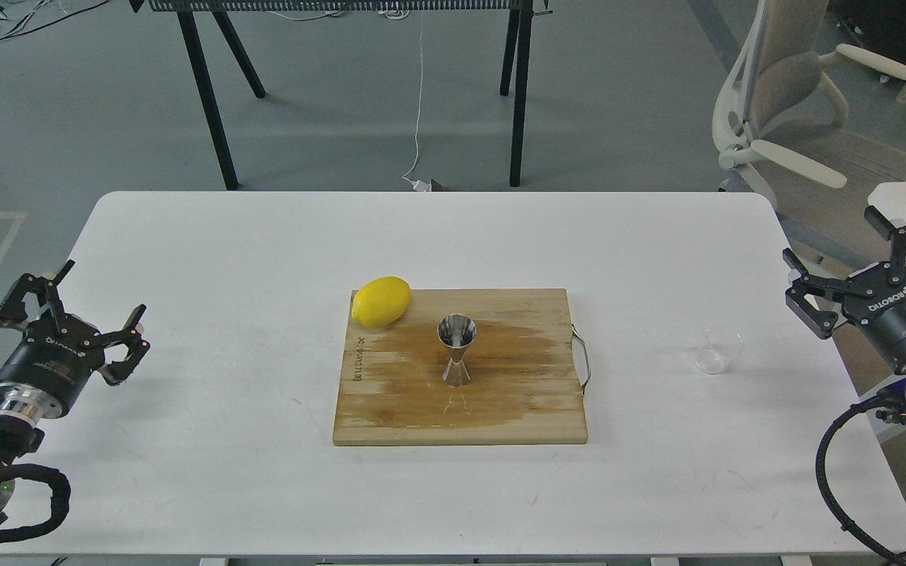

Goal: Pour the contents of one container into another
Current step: 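Open the right gripper and retract it from the glass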

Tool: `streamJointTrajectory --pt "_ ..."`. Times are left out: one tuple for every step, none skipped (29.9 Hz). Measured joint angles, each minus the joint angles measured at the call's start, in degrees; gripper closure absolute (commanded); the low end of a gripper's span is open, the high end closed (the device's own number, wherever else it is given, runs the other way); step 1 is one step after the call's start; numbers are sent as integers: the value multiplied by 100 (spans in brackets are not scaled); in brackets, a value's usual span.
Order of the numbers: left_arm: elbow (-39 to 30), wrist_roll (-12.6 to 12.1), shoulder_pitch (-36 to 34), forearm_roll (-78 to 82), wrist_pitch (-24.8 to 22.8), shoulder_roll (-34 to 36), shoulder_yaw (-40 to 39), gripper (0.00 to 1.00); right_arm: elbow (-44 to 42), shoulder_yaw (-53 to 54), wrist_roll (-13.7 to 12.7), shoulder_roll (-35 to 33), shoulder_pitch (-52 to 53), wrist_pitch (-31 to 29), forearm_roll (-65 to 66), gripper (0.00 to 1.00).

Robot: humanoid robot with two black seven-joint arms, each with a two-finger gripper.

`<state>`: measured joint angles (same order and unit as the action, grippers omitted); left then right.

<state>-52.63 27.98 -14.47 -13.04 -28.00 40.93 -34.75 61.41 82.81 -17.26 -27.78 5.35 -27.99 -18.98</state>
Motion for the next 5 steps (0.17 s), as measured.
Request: streamJointTrajectory --pt "-1 0 0 -1 0 15 -9 1 -7 -16 17 55 0 0 0 1" --pt "-1 0 2 -6 0 23 -15 1 -11 -19 31 105 3 0 0 1" --pt "-1 0 3 -8 0 26 -18 1 -15 -13 46 177 8 -1 0 1" --pt "-1 0 4 -10 0 27 -19 1 -19 3 54 258 10 -2 0 1" --pt "-2 0 4 -12 0 27 -19 1 -23 22 63 323 13 -2 0 1"
